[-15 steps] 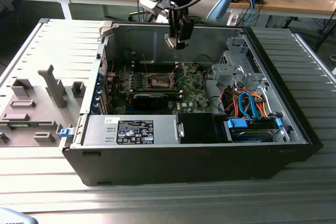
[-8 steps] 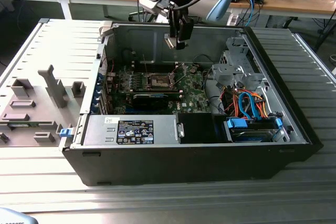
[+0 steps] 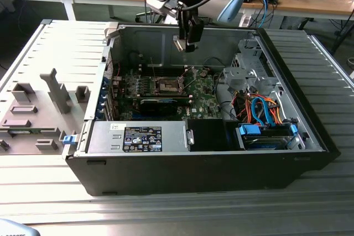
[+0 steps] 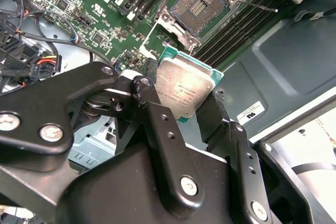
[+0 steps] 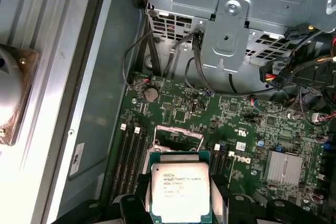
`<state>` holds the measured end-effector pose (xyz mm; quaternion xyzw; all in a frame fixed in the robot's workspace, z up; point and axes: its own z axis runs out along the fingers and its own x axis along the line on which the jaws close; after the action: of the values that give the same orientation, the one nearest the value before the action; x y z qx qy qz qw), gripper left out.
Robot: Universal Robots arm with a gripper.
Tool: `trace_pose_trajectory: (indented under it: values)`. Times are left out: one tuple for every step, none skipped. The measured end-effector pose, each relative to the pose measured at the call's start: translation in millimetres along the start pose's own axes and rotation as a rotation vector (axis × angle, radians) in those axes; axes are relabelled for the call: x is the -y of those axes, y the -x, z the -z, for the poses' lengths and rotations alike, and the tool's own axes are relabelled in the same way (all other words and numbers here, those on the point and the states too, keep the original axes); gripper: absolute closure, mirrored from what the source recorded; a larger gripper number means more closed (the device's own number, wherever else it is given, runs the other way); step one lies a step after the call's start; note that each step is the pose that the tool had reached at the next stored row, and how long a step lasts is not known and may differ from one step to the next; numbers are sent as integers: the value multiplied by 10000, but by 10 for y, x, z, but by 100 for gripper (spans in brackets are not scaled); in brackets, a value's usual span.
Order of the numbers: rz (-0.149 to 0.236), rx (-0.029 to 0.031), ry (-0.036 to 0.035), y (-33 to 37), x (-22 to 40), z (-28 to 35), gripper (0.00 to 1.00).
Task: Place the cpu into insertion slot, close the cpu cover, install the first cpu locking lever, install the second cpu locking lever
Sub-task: 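Place the cpu into insertion slot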
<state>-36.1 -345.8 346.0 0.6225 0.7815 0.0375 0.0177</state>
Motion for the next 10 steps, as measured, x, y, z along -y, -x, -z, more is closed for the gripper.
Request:
trace_pose_trajectory:
  values:
    - [-12, 0, 1, 0, 0, 0, 46]
    - [-24, 1, 1, 0, 0, 0, 46]
    - [-43, 3, 1, 0, 0, 0, 46]
    - [-56, 4, 2, 0, 0, -1, 46]
    - [-69, 5, 1, 0, 0, 0, 46]
    - [-91, 7, 2, 0, 0, -1, 46]
    - [-109, 8, 3, 0, 0, -1, 46]
    - [-121, 10, 2, 0, 0, -1, 46]
    - [-139, 11, 3, 0, 0, -1, 46]
    - [-158, 13, 3, 0, 0, -1, 46]
